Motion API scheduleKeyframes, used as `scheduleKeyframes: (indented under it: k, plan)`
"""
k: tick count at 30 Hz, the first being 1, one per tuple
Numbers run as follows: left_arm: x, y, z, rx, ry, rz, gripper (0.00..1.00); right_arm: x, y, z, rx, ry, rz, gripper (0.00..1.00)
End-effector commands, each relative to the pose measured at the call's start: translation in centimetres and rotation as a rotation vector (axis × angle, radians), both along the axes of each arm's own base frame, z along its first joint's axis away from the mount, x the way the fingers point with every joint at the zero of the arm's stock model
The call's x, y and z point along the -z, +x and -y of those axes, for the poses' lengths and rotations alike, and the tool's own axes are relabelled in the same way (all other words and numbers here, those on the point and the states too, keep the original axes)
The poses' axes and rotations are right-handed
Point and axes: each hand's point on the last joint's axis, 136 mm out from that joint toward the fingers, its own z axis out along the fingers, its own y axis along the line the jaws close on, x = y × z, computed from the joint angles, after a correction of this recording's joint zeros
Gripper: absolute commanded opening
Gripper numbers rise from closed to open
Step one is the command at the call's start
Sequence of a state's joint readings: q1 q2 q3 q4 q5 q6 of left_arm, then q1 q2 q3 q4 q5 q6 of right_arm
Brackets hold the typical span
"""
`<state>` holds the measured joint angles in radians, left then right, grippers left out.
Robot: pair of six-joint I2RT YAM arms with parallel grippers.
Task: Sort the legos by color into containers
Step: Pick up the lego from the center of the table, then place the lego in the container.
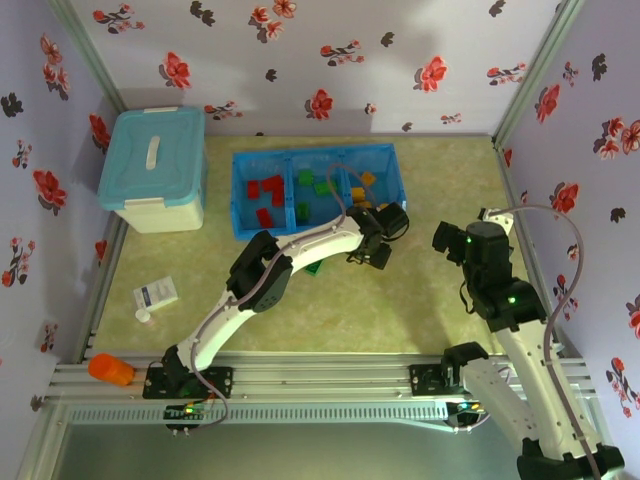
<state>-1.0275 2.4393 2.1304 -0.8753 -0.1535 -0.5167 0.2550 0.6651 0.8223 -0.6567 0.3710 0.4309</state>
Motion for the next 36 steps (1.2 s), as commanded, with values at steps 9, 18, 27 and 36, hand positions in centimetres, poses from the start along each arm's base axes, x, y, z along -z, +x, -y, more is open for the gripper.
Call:
scheduleKeyframes:
  k: [9,18,27,36]
  plan:
    - [-9.6,3.3,1.6,0.052,-0.12,0.159,0.5,-1.4,-1.3,1.3,0.056,-0.005,0.051,0.97]
    - [-13.3,9.3,0.5,0.004,-0.18,0.255,0.52,-1.3,-1.2,0.9,0.041,0.012,0.048,0.97]
    - [-19.9,8.9,-1.7,0.045,-0.199,0.384,1.0,1.7,0.4,-2.5,-0.111,0.089,-0.034,0.99]
    - [-21.8,3.8,-9.7,-0.084,-0.323,0.413,0.97,6.6,2.5,-9.2,-0.36,0.139,-0.227,0.97]
